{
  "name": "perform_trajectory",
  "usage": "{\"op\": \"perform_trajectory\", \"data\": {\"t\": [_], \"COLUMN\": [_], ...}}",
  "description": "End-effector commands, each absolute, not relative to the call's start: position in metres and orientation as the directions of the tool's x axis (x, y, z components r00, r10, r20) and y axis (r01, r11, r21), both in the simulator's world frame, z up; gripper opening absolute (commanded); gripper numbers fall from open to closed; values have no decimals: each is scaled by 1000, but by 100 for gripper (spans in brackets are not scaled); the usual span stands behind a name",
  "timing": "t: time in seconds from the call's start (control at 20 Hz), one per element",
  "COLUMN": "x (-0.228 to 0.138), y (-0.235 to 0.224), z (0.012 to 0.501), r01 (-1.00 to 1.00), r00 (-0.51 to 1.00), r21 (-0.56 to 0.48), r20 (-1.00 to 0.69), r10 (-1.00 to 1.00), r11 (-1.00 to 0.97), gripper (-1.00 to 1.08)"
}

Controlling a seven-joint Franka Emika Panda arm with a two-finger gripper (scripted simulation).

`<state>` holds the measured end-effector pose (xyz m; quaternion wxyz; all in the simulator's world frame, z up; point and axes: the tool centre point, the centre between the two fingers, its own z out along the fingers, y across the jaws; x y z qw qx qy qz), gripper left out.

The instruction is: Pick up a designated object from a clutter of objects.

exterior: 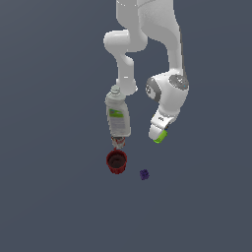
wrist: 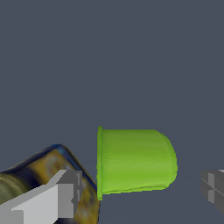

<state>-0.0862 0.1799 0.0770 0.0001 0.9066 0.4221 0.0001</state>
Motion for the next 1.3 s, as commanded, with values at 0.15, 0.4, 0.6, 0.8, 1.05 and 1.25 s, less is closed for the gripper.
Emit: {"op": "perform_trajectory", "data": {"t": [0.15,0.4,0.6,0.8,1.05,1.25], "x": [-87,-88,-87,-87,-71,-71], "y": [180,180,180,180,189,187], "z": [52,40,39,39,60,63], "r01": [767,768,768,768,770,770], "r00": [642,640,640,640,636,636], "r21": [-1,0,0,0,27,27], "r20": [0,0,0,0,44,43], "r10": [767,768,768,768,770,771], "r11": [-642,-640,-640,-640,-637,-637], "gripper": [100,100,-100,-100,-100,-100]}}
